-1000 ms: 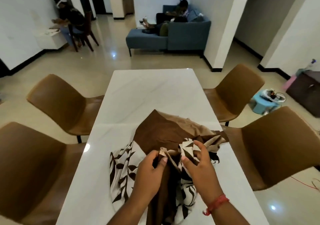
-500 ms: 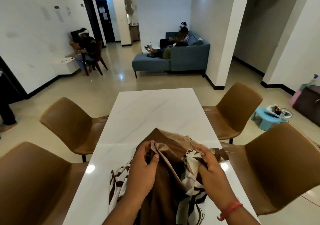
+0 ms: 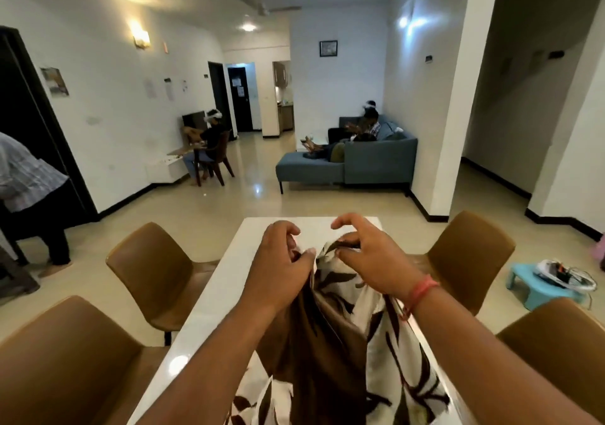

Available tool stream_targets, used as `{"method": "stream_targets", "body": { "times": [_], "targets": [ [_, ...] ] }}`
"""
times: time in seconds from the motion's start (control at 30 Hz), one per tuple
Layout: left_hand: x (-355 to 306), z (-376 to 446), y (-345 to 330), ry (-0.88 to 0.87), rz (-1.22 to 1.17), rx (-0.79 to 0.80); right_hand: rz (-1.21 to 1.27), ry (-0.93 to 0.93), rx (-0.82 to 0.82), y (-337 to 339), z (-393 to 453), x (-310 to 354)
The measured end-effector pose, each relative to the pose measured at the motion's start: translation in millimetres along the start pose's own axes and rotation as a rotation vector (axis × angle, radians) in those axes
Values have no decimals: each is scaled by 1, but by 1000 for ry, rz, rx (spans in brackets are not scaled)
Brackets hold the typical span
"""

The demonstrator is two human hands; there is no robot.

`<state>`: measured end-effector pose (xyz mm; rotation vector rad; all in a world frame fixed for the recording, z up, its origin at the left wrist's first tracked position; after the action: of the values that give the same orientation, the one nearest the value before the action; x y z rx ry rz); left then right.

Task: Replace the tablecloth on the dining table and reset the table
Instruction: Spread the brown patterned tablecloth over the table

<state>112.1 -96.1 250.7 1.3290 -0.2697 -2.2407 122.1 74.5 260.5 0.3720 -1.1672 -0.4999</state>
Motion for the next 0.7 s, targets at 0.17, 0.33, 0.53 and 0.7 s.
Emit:
{"method": "stream_targets", "body": {
  "times": [0.17, 0.33, 0.53, 0.7],
  "targets": [
    [-49, 20, -24, -62, 56, 424, -283, 257, 144, 18, 35, 60],
    [-59, 49, -7, -158, 238, 116, -449, 288, 54, 35, 45, 65],
    [-43, 51, 30, -25, 115, -108, -684, 13, -16, 63, 42, -10],
    [-23, 52, 69, 10, 75, -238, -782, -33, -241, 108, 42, -22]
  ]
}}
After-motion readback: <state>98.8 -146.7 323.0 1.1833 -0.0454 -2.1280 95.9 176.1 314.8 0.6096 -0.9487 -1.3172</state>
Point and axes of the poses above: each hand's wrist, its own z-axis towards the middle knuckle, its own y-axis out of the back of the hand, x = y × z, the point moved 6 cm from there along z, towards the middle knuckle, and after that the axes turned 9 degrees about -x, right-handed, at the moved point
